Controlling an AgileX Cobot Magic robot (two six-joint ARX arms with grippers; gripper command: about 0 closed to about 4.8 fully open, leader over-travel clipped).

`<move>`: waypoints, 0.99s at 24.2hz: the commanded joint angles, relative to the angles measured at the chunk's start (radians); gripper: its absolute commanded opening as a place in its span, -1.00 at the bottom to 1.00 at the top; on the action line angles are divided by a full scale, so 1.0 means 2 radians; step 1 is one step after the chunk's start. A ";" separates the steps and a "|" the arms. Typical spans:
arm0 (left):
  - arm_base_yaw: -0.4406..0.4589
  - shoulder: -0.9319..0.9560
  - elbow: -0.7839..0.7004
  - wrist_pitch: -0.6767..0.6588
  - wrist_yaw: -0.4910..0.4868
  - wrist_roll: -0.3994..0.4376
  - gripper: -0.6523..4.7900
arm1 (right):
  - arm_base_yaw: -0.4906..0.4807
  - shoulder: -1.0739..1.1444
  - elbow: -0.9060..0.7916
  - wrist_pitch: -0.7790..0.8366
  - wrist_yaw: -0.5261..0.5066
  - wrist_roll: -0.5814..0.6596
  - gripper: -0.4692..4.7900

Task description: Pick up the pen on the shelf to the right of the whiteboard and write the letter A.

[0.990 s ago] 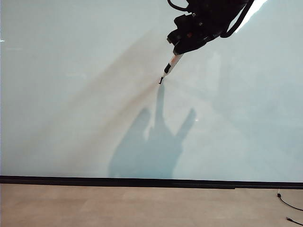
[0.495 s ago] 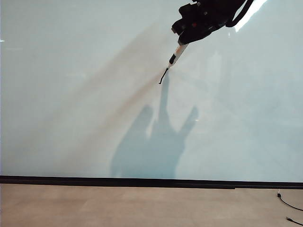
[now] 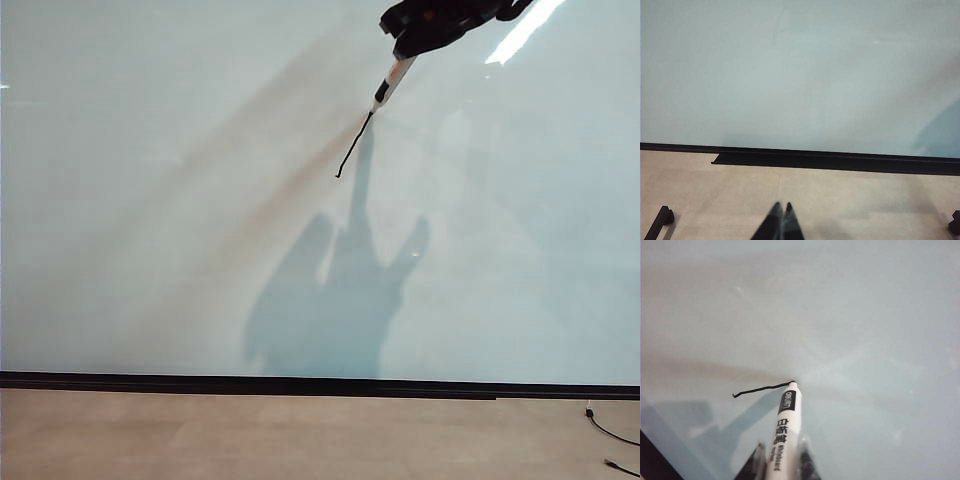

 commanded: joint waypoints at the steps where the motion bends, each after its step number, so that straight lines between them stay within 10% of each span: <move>1: 0.000 0.000 0.001 0.003 0.000 0.002 -0.78 | -0.004 -0.011 0.005 0.028 0.025 -0.006 -0.84; 24: 0.000 0.000 0.001 0.003 0.000 0.002 -0.78 | 0.072 -0.129 -0.089 0.015 0.066 0.074 -0.84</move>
